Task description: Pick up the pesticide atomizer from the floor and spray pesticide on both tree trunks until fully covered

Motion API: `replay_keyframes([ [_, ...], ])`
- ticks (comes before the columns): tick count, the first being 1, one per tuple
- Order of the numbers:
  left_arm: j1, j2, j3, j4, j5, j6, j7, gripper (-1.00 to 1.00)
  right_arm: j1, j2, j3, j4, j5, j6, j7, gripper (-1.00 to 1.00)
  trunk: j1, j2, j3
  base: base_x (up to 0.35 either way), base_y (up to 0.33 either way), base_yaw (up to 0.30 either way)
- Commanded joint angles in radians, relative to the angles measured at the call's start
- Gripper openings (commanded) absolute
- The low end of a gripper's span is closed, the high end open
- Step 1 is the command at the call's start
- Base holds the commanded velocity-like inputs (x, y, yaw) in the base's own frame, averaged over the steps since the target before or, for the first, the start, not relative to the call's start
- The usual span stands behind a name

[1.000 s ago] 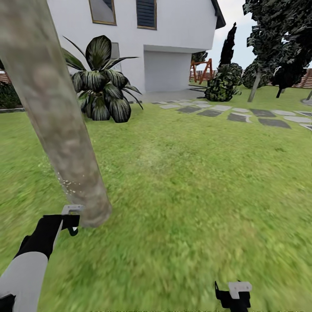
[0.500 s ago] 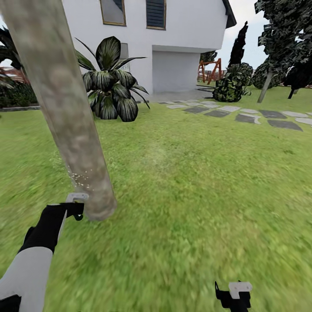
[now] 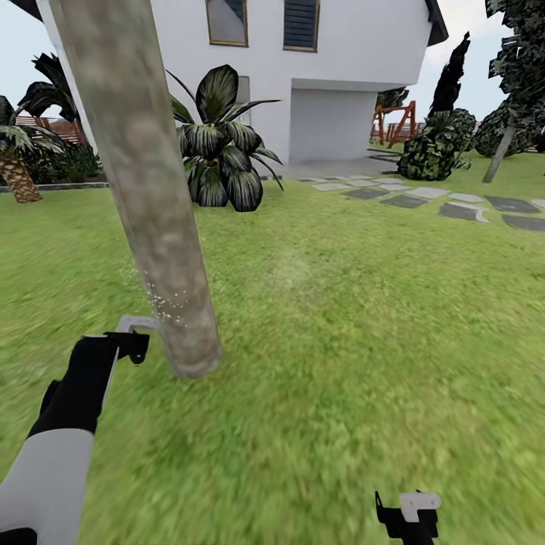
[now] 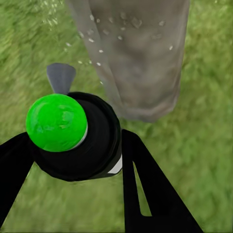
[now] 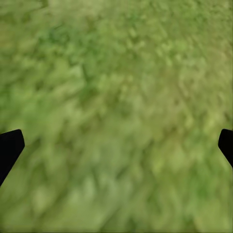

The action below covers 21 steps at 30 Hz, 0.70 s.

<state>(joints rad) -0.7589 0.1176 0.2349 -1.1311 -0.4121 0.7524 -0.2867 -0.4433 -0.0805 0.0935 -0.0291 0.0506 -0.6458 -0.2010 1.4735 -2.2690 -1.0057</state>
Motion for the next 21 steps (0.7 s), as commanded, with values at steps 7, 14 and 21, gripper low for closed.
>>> replay_keyframes([
  [7,-0.006,-0.002,-0.001,-0.039,0.0,0.01,0.0,-1.0,0.0,-0.001,0.0,0.0,0.0,0.0,0.0,1.0,0.0,0.0,0.0,0.145,-0.096,0.0],
  [14,-0.007,-0.001,-0.001,-0.043,-0.003,0.01,0.002,-1.0,0.0,0.0,0.0,0.0,0.0,0.0,0.0,1.0,0.0,0.0,0.0,0.121,-0.222,0.0],
  [21,-0.006,-0.002,-0.001,-0.055,-0.002,0.01,0.002,-1.0,0.0,0.001,0.0,0.0,0.0,0.0,0.0,1.0,0.0,0.0,0.0,-0.115,-0.261,0.0],
])
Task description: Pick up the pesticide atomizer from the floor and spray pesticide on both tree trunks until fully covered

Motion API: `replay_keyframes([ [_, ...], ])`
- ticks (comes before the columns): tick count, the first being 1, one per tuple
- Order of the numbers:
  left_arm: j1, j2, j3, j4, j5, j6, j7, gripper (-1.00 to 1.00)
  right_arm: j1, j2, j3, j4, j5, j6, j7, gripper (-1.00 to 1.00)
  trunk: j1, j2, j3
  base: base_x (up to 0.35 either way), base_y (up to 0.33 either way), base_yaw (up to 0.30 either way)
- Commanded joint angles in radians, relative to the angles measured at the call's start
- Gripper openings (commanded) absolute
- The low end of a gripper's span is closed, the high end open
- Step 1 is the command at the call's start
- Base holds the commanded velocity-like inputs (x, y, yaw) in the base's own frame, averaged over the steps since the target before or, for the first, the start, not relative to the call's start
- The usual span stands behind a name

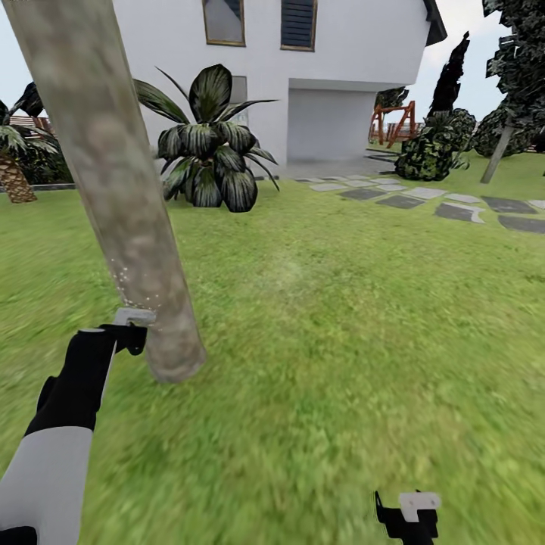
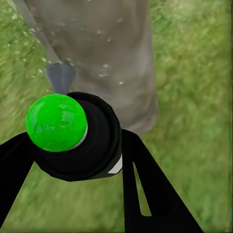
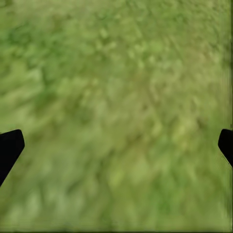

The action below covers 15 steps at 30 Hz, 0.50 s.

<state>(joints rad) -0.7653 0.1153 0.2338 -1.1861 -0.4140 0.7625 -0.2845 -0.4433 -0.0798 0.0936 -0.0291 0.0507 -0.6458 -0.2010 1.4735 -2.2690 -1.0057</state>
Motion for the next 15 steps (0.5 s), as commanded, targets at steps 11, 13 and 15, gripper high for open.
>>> replay_keyframes([
  [11,-0.012,-0.002,0.001,-0.03,0.002,0.0,0.0,-1.0,0.0,0.0,0.0,0.0,0.0,0.0,0.0,1.0,0.0,0.0,0.0,0.025,-0.268,0.15],
  [13,-0.007,-0.001,0.003,-0.031,0.002,0.0,0.001,-1.0,0.0,0.0,0.0,0.0,0.0,0.0,0.0,1.0,0.0,0.0,0.0,0.218,-0.204,0.277],
  [15,-0.007,0.001,0.006,-0.032,0.001,0.0,0.001,-1.0,0.0,0.0,0.0,0.0,0.0,0.0,0.0,1.0,0.0,0.0,0.0,0.234,-0.192,0.277],
])
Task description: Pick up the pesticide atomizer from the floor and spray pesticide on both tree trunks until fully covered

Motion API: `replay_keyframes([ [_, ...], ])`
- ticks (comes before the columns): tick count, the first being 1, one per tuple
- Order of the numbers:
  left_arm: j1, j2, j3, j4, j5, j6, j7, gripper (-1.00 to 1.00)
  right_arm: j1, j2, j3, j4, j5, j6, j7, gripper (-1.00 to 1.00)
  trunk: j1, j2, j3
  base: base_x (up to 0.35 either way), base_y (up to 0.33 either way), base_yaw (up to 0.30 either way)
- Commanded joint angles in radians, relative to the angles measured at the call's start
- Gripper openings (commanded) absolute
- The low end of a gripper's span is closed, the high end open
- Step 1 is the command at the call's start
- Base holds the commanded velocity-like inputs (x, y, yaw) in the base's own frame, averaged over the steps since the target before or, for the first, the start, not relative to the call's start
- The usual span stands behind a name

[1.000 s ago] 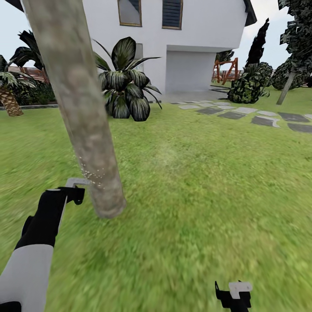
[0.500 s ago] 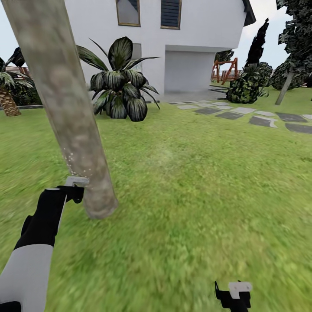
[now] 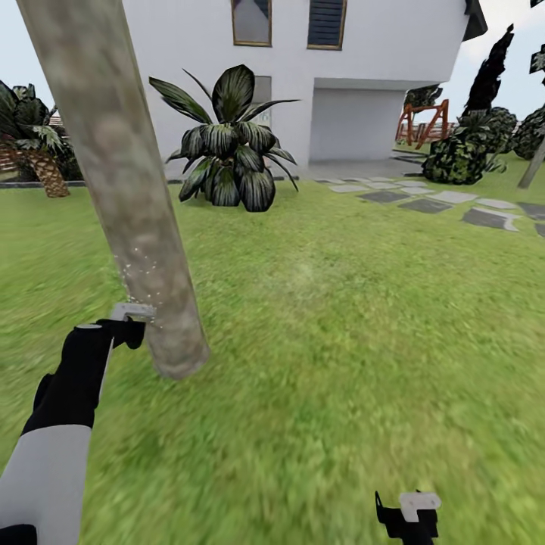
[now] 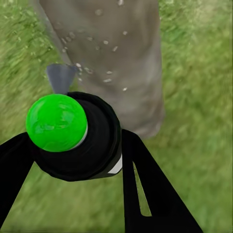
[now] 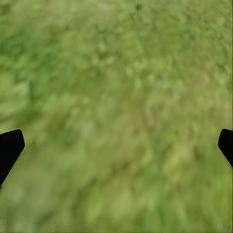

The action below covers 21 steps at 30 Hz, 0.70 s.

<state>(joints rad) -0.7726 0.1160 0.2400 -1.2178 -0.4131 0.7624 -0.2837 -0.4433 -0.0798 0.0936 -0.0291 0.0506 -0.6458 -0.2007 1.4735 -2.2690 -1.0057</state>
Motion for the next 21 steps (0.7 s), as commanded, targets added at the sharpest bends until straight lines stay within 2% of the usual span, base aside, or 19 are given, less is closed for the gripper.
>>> replay_keyframes([
  [1,0.001,-0.001,0.0,0.0,0.001,0.0,0.0,-1.0,0.0,0.0,0.0,0.0,0.0,0.0,0.0,1.0,0.0,0.0,0.0,0.24,-0.186,0.277],
  [4,0.002,-0.002,-0.003,0.01,0.004,0.0,0.001,-1.0,0.0,0.0,0.0,0.0,0.0,0.0,0.0,1.0,0.0,0.0,0.0,0.274,-0.145,0.223],
  [8,0.006,-0.015,-0.008,0.029,-0.001,0.001,0.002,-1.0,0.0,0.0,0.0,0.0,0.0,0.0,0.0,1.0,0.0,0.0,0.0,0.287,-0.075,0.031],
  [9,0.006,-0.012,-0.006,0.034,-0.003,0.001,0.002,-1.0,0.0,0.0,0.0,0.0,0.0,0.0,0.0,1.0,0.0,0.0,0.0,0.09,-0.017,0.002],
  [10,0.007,-0.003,0.004,0.036,-0.004,0.001,0.0,-1.0,0.0,0.0,0.0,0.0,0.0,0.0,0.0,1.0,0.0,0.0,0.0,0.046,-0.009,0.001],
  [12,0.007,0.049,0.052,0.037,0.002,0.002,-0.004,-1.0,0.0,0.0,0.0,0.0,0.0,0.0,0.0,1.0,0.0,0.0,0.0,0.013,-0.002,0.0],
  [14,0.007,0.063,0.063,0.037,0.004,0.002,-0.005,-1.0,0.0,0.0,0.0,0.0,0.0,0.0,0.0,1.0,0.0,0.0,0.0,0.003,-0.001,0.0],
  [16,0.011,0.056,0.057,0.038,0.004,0.002,-0.005,-1.0,0.0,0.0,0.0,0.0,0.0,0.001,0.001,1.0,0.0,0.0,0.0,0.009,-0.003,0.0],
  [19,0.026,0.022,0.027,0.038,0.003,0.001,-0.005,-1.0,0.0,0.0,0.0,0.0,0.0,0.001,0.001,1.0,0.0,0.0,0.0,0.103,-0.156,0.0],
  [21,0.029,0.009,0.013,0.038,0.002,0.0,-0.005,-1.0,0.0,0.0,0.0,0.0,0.0,0.001,0.0,1.0,0.0,0.0,0.0,0.131,-0.225,0.0],
])
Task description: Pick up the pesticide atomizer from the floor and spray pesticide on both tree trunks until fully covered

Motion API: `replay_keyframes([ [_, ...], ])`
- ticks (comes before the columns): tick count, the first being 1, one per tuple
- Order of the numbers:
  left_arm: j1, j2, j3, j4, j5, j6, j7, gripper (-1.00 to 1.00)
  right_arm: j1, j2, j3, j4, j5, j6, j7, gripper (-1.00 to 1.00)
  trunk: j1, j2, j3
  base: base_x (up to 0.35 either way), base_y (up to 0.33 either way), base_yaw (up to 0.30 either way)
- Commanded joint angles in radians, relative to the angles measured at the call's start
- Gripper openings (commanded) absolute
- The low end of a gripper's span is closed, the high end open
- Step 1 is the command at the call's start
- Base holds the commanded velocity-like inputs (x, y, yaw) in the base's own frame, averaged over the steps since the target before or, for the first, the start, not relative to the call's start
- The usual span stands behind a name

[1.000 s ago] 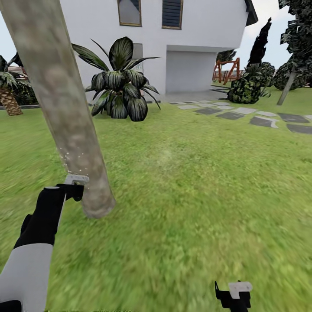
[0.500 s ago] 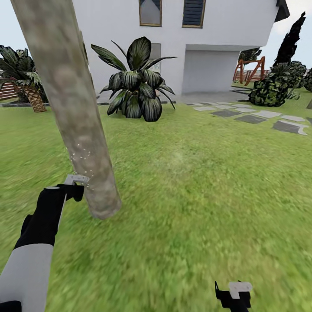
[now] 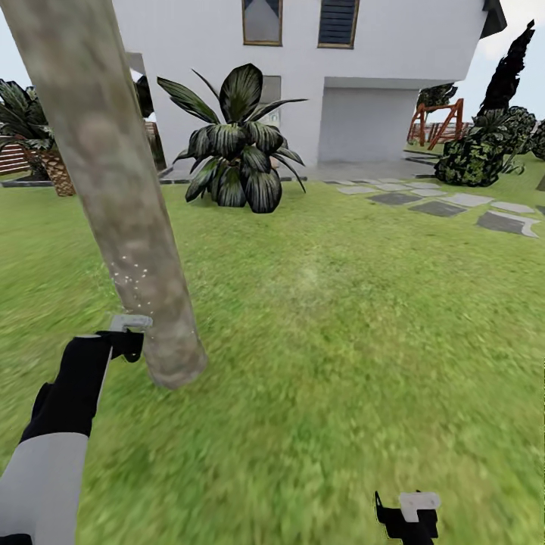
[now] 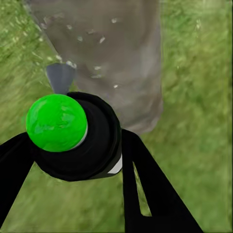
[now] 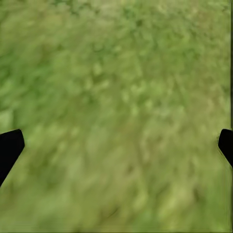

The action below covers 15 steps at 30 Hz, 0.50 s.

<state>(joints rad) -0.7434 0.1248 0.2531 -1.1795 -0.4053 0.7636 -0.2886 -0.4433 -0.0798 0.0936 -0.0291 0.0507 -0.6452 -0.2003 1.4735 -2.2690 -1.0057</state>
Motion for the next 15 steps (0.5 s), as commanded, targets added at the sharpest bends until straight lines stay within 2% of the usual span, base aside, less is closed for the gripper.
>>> replay_keyframes([
  [1,0.0,-0.002,-0.002,0.0,-0.006,-0.001,0.0,-1.0,0.0,0.0,0.0,0.0,0.0,0.0,0.0,1.0,0.0,0.0,0.0,0.136,-0.238,0.0],
  [10,0.001,-0.004,-0.005,0.0,-0.005,-0.001,0.0,-1.0,0.0,0.0,0.0,0.0,0.0,-0.001,0.0,1.0,0.0,0.0,0.0,0.095,-0.259,0.0],
  [15,0.001,-0.002,-0.003,0.0,-0.005,-0.001,0.001,-1.0,0.0,0.0,0.0,0.0,0.0,0.0,0.001,1.0,0.0,0.0,0.0,0.025,-0.27,0.005],
])
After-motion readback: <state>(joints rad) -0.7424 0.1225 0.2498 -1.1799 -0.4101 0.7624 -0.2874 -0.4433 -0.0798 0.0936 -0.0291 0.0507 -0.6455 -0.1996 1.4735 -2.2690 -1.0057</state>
